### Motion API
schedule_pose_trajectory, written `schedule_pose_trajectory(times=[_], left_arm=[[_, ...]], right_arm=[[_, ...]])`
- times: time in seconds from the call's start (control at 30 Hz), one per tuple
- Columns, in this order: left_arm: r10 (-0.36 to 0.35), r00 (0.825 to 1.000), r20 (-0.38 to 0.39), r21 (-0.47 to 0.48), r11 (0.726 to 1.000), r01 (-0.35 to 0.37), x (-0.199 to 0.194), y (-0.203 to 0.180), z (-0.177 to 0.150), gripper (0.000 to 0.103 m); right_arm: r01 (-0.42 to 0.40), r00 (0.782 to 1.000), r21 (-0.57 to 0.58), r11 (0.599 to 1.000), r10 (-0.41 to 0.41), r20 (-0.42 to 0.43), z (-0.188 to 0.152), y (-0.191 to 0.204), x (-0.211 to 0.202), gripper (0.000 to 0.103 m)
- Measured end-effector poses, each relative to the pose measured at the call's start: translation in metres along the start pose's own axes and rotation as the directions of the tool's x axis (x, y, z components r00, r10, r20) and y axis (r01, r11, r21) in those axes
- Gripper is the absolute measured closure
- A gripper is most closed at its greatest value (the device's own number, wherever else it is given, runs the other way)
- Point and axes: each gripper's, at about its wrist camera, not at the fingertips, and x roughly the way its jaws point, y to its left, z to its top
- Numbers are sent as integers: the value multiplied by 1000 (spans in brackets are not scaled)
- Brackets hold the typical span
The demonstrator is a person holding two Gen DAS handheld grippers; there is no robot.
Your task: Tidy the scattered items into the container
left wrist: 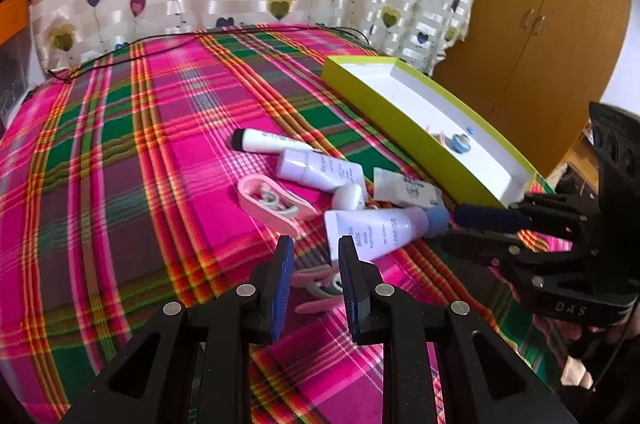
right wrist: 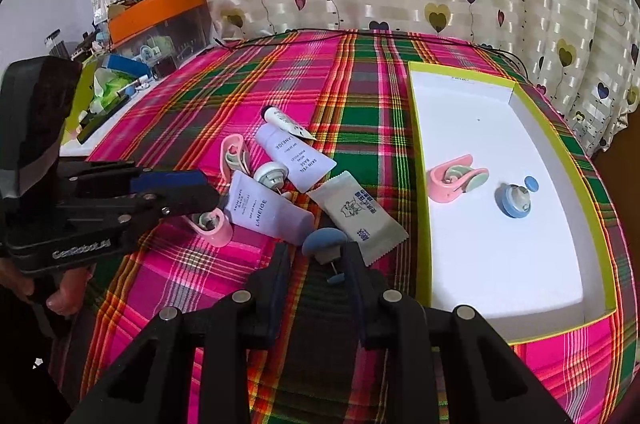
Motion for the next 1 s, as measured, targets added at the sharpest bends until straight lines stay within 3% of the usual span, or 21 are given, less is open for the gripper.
schedule_pose_trajectory(times=[0.53,1.0], left_arm=[[-56,998,-24,71,996,57,-11,-12,-18,79],[-83,997,0,163,983,82,-24,-24,-29,78]], right_arm=[[6,1000,-19,1000,-6,-25,2,2,8,75],[7,999,-29,1000,-8,-39,1,5,7,75]])
